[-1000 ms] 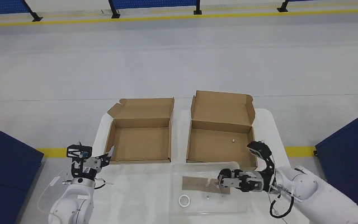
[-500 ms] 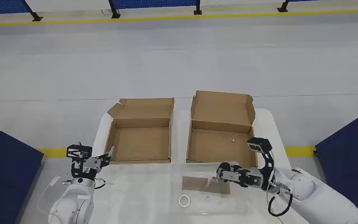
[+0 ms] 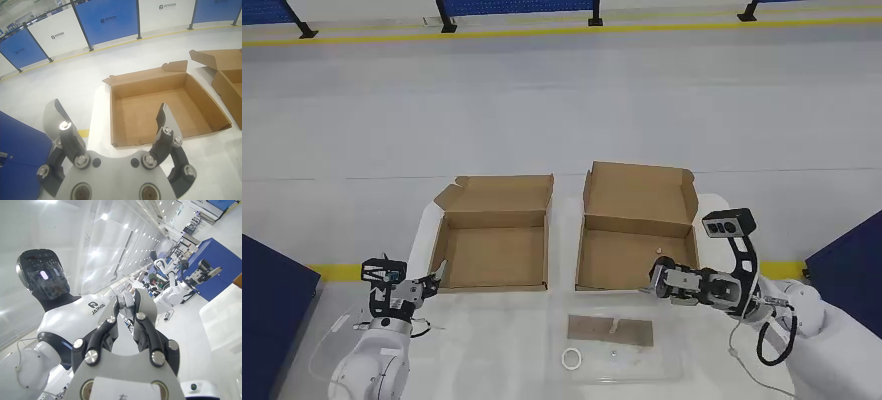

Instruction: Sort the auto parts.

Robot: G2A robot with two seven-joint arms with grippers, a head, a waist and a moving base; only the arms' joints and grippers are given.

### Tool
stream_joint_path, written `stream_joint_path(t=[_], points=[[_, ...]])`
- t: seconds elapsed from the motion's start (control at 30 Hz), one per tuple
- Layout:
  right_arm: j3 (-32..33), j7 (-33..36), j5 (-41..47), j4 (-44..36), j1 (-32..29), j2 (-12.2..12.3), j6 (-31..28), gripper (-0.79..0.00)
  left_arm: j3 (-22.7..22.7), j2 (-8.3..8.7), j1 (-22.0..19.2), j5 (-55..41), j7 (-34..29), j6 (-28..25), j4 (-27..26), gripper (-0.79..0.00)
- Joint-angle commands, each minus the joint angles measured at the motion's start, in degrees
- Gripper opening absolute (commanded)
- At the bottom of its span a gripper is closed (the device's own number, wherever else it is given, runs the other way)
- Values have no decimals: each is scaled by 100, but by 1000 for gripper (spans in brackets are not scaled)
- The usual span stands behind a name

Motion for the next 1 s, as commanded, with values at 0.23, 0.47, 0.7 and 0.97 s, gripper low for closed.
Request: stream_joint_path(t=[0.23,0.47,0.7,0.97], points=[[-7,-25,-16,3,-1,-3,21,-785,0,0,0,0,0,0,0,0],[501,-538,-857,-602,255,-20,877,-785,0,0,0,0,0,0,0,0],[928,-828,-897,-1167,459,-66,1502,-785,0,0,0,0,0,0,0,0],[1099,-682,-305,-1320,571,-141,1591,-785,0,0,0,0,0,0,0,0]])
